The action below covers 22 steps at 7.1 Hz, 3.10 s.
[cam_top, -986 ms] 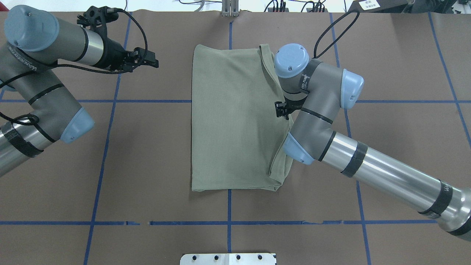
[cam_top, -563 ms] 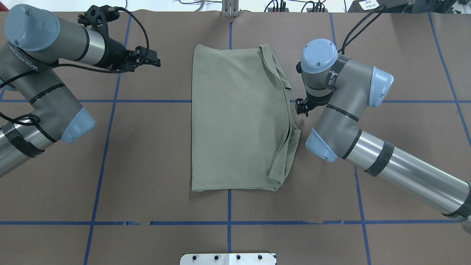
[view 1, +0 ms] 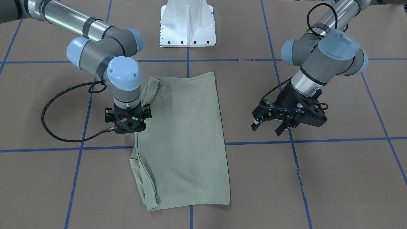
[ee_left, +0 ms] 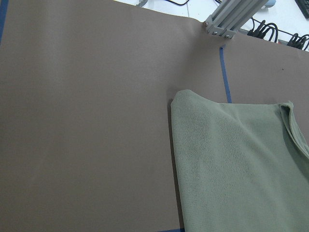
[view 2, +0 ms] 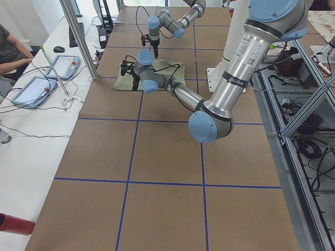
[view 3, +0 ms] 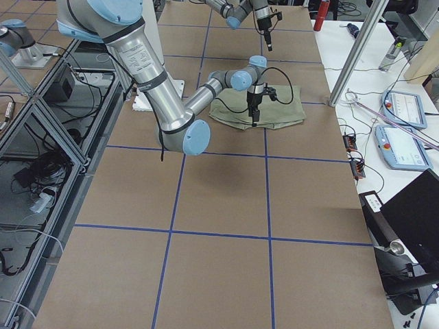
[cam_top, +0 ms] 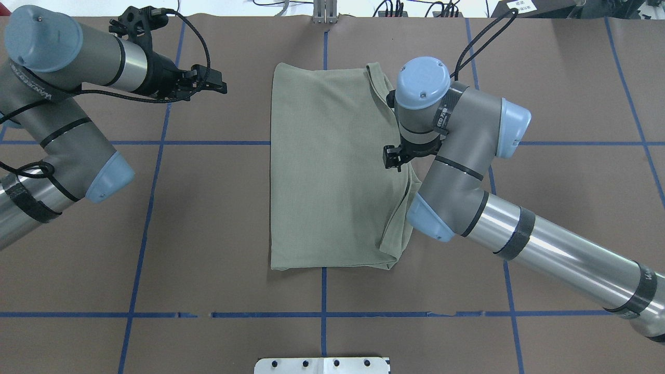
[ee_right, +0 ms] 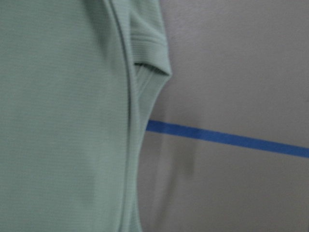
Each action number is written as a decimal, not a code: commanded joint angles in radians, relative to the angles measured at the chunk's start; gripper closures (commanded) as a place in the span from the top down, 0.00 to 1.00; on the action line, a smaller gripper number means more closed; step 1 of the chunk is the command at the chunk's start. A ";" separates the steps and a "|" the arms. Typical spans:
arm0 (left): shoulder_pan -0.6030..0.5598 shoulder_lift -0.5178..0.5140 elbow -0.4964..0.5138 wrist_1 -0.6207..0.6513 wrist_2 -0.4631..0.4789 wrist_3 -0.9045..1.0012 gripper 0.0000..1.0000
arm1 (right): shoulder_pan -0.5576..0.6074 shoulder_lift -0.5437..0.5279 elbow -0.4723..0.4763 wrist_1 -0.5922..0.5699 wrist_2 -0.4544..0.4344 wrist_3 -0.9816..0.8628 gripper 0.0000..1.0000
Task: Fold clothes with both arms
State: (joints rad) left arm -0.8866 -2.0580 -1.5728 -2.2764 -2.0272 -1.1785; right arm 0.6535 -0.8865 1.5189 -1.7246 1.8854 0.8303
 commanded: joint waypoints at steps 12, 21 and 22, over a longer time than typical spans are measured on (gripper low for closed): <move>0.017 -0.002 -0.003 0.000 0.001 -0.006 1.00 | -0.136 -0.151 0.203 -0.118 -0.015 0.116 1.00; 0.020 -0.004 -0.004 0.000 0.002 -0.007 1.00 | -0.169 -0.112 0.218 -0.105 -0.039 0.130 1.00; 0.020 -0.004 -0.004 0.000 0.004 -0.007 1.00 | -0.167 -0.089 0.193 -0.104 -0.042 0.128 1.00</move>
State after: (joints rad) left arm -0.8672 -2.0617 -1.5763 -2.2764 -2.0250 -1.1858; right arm 0.4887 -0.9983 1.7332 -1.8303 1.8470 0.9594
